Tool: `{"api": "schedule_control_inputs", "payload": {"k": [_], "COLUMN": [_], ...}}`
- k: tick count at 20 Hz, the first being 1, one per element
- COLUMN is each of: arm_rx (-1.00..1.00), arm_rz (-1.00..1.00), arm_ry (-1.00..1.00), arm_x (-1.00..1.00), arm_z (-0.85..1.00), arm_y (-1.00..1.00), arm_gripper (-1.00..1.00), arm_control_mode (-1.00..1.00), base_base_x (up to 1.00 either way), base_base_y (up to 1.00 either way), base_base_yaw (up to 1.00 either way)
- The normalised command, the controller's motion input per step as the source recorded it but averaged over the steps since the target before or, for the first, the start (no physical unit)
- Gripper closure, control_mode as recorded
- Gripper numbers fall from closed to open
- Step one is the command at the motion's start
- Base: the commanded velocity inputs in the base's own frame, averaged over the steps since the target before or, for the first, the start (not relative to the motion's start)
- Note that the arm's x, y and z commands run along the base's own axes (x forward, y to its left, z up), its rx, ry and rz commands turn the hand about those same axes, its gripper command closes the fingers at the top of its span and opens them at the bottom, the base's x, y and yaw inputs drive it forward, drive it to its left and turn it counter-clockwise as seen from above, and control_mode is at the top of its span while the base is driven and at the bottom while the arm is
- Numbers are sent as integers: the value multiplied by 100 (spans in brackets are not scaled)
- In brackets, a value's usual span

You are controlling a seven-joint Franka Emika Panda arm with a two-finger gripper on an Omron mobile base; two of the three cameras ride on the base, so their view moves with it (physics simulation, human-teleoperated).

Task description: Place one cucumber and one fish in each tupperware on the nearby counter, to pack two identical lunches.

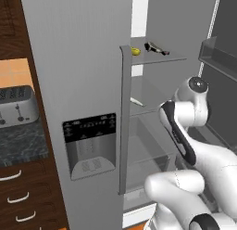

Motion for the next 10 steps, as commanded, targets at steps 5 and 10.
{"api": "schedule_control_inputs", "payload": {"k": [5, 10], "arm_rx": [20, 13], "arm_rz": [0, 0], "arm_ry": [5, 0], "arm_x": [87, 16], "arm_z": [-17, -6], "arm_y": [23, 4], "arm_gripper": [-100, -100], "arm_control_mode": [-100, -100], "base_base_x": [0, 0], "base_base_y": [0, 0], "base_base_yaw": [0, 0]}}
